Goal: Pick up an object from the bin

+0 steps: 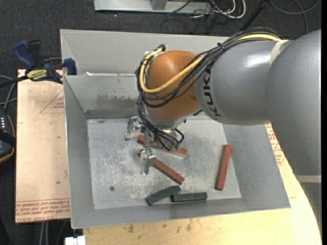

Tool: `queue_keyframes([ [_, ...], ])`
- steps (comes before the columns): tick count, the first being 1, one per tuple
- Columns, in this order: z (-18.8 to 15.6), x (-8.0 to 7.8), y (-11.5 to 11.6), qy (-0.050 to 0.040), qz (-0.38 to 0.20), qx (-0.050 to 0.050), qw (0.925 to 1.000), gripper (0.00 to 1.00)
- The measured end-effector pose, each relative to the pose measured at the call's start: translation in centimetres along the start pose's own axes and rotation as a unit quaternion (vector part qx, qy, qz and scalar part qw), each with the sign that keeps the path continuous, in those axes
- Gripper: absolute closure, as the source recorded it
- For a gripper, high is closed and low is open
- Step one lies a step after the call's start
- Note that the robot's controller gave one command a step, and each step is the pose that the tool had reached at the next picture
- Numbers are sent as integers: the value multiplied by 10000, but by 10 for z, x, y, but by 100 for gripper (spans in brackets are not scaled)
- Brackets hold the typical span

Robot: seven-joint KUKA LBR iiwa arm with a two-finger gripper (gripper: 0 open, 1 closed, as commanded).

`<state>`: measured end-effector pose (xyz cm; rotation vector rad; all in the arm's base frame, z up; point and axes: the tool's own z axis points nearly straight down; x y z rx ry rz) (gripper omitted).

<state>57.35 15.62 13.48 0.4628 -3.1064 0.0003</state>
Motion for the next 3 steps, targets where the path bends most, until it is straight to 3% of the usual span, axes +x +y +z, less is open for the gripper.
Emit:
queue_keyframes([
  [1, 43, 3, 19, -15, -741, -1, 9972, 0],
  [2, 19, 12, -18, 26, -1166, -31, 9932, 0],
  [3, 16, 28, -41, -52, -1311, 17, 9914, 0],
])
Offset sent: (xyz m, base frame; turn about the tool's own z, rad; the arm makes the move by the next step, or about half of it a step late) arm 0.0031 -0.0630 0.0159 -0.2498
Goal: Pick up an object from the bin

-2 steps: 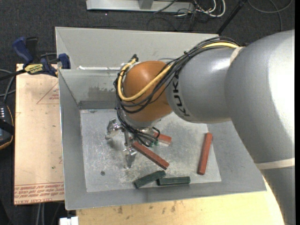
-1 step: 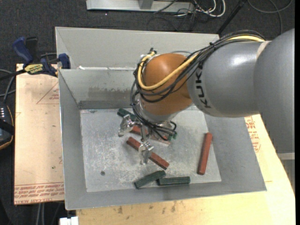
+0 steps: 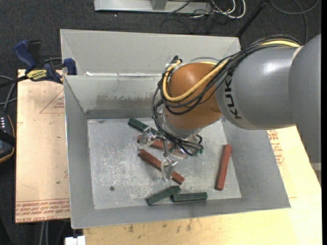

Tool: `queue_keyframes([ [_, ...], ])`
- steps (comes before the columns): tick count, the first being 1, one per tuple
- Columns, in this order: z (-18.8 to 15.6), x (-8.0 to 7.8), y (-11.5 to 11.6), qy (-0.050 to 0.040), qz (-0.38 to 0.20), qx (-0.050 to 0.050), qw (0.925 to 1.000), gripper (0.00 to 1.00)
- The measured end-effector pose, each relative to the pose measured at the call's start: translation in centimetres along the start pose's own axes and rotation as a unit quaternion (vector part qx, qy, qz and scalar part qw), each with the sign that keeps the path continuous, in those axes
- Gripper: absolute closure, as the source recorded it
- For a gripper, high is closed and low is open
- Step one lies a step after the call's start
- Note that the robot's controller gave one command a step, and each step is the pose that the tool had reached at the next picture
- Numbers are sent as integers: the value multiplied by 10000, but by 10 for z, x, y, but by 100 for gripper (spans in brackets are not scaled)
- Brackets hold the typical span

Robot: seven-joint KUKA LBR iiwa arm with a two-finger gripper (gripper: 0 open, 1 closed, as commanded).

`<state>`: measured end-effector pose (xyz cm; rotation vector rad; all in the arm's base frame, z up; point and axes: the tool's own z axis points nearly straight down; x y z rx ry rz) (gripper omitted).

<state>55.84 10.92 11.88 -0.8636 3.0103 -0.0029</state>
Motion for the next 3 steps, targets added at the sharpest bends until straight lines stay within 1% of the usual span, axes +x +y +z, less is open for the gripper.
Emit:
queue_keyframes([
  [1, 40, -62, -60, -90, -224, -1, 9997, 100],
  [2, 44, -58, -62, -8, -225, -10, 9997, 0],
  [3, 44, -58, -61, -14, -225, -10, 9997, 0],
])
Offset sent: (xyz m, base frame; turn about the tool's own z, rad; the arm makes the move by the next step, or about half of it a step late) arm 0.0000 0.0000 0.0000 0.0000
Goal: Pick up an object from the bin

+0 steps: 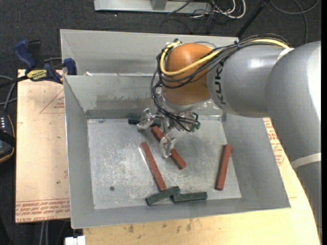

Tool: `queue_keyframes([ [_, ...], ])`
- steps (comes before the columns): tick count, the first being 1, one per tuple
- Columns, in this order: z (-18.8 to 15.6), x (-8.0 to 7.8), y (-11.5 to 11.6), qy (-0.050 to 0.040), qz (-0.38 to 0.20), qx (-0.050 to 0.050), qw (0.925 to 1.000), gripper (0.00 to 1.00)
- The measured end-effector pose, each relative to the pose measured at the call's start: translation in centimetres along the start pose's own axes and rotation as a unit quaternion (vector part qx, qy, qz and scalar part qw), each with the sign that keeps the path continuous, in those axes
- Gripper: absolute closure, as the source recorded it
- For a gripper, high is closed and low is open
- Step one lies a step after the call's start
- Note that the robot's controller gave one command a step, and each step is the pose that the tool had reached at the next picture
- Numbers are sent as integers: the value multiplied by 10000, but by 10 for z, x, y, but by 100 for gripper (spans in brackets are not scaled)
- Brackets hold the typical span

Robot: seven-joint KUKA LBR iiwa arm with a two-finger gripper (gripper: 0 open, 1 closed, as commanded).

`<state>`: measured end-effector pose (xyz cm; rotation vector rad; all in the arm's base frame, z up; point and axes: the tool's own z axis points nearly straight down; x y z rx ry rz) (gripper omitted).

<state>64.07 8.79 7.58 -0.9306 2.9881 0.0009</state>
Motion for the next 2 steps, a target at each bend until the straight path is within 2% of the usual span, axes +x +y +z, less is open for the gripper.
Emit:
queue_keyframes([
  [1, -21, 6, -8, 60, 459, -37, 9989, 0],
  [2, -45, 10, -32, 3, 707, 9, 9975, 0],
])
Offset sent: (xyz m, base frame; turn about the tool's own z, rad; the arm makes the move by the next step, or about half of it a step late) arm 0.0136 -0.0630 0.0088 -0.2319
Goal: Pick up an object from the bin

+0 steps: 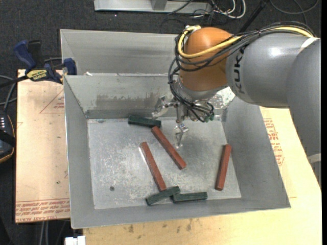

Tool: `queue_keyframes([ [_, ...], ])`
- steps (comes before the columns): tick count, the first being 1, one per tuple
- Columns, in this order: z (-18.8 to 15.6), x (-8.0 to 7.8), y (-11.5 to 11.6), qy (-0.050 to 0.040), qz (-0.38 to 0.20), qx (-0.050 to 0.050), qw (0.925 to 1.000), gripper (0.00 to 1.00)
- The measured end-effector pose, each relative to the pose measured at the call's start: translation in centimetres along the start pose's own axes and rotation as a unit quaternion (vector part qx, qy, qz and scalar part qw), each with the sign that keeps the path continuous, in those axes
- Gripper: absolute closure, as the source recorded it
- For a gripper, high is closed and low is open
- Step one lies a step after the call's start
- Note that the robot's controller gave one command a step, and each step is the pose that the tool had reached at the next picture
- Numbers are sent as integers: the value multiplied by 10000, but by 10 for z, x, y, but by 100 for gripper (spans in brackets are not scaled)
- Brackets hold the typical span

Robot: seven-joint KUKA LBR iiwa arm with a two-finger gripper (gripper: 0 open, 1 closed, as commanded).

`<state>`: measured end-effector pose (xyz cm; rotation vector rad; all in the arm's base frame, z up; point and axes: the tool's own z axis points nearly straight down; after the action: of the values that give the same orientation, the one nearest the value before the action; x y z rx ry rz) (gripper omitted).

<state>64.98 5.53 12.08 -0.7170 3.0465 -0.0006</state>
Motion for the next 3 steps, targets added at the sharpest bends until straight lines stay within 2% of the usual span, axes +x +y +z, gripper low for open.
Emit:
queue_keyframes([
  [1, 22, 0, 4, 38, -1682, -23, 9857, 0],
  [2, 42, -11, 26, -39, -2954, 3, 9554, 100],
  [3, 42, -11, 26, -41, -2954, 2, 9554, 100],
])
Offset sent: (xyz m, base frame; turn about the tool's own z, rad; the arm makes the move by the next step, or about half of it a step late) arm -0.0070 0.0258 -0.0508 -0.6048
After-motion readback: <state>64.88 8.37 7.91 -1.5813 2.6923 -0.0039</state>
